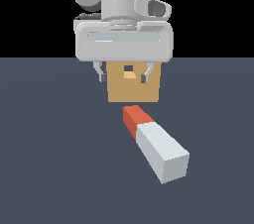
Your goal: Insert the peg into the horizontal hole in a box.
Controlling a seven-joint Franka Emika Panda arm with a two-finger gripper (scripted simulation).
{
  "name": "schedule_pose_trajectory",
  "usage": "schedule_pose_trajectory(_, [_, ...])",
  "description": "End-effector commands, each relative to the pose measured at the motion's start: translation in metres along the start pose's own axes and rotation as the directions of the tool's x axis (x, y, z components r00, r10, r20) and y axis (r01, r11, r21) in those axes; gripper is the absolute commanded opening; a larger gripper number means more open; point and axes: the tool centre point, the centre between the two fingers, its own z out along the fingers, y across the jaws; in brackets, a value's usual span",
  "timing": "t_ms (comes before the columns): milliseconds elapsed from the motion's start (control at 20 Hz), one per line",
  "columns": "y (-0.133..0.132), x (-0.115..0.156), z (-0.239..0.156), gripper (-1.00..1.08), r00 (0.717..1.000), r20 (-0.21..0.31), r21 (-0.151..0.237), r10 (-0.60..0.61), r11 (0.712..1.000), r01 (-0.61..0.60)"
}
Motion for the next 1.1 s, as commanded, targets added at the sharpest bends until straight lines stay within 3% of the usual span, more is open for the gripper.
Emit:
schedule_pose_trajectory(0, [0.0,0.0,0.0,1.0,1.0,0.0,0.0,0.0,1.0,0.0])
schedule_pose_trajectory(500, [0.007,-0.011,0.01,1.0,0.999,0.0,-0.002,-0.049,0.999,0.049])
schedule_pose_trajectory(1050, [0.038,-0.047,0.045,1.0,0.977,0.001,-0.007,-0.214,0.977,0.214])
